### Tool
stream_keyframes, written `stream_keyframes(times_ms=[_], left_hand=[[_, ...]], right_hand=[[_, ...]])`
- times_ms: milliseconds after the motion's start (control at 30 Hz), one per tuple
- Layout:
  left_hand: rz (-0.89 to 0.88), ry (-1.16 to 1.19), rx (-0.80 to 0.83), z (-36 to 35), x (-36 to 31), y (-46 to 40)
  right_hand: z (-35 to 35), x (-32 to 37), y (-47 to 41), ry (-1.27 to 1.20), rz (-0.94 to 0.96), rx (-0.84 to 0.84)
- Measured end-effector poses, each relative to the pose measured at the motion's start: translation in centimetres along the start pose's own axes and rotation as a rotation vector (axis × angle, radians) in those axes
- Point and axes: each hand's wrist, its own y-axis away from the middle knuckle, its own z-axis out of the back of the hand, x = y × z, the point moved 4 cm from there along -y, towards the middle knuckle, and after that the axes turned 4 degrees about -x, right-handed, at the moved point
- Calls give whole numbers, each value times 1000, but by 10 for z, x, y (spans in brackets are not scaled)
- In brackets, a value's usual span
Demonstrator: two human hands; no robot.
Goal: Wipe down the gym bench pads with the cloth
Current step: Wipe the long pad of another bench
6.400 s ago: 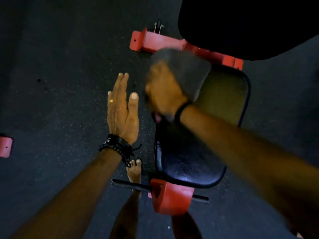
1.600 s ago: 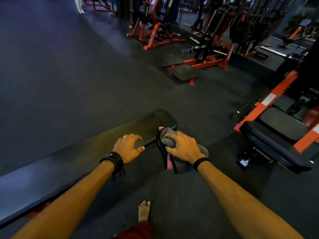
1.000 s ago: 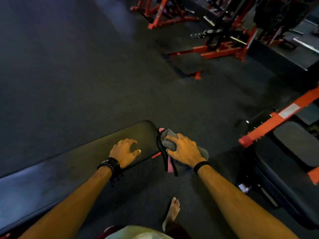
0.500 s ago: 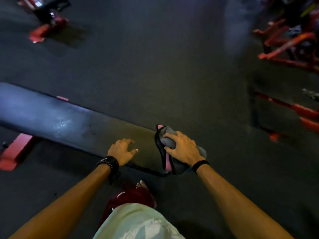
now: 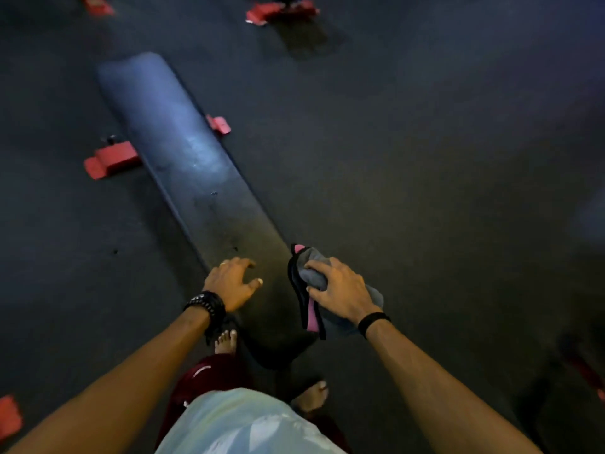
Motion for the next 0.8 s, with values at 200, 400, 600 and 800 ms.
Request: stream_keyframes(times_ms=[200, 400, 600, 800], left_hand=[[302, 94, -88, -44, -8, 38], [553, 210, -306, -86, -72, 78], [752, 321, -467, -117, -115, 140], [944, 490, -588, -160, -118, 198]], right_hand=[[-10, -10, -37, 18, 338, 129], [13, -36, -45, 62, 677, 191], [29, -21, -27, 187, 933, 258], [-1, 11, 3, 322, 1127, 354]])
